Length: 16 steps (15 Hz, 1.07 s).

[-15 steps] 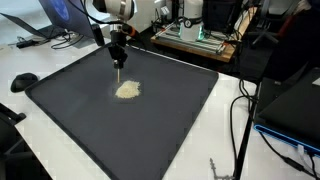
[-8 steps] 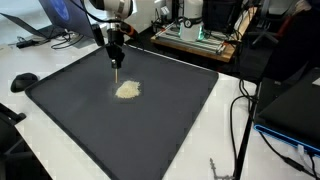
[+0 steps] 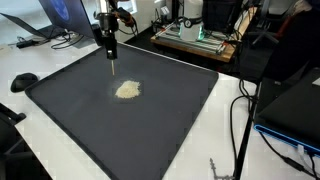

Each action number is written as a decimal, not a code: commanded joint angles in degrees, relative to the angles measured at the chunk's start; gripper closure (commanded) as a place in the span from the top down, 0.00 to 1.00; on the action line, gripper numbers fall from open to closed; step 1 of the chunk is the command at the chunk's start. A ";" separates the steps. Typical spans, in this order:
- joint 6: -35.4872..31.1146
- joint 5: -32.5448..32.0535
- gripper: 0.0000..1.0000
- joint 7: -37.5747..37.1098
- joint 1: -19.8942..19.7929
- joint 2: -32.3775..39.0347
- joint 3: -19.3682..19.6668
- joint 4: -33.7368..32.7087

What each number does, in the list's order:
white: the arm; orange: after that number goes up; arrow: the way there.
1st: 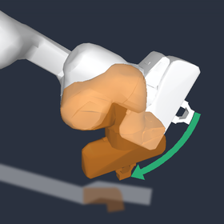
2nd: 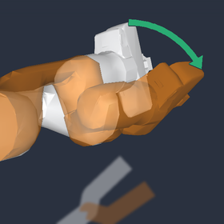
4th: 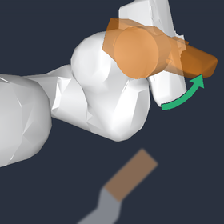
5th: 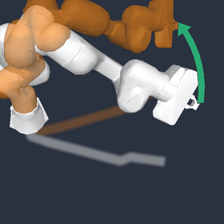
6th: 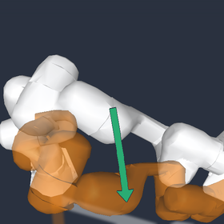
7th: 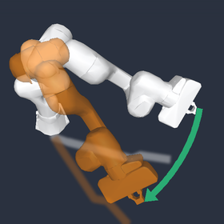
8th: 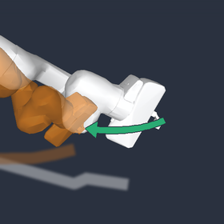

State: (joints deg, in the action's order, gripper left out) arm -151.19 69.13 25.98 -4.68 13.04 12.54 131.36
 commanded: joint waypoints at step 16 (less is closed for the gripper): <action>-5.73 -88.39 0.03 -54.14 61.07 2.02 44.43 -2.26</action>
State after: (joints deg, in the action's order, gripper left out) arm -161.00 -8.04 -20.32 46.51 13.18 48.98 132.25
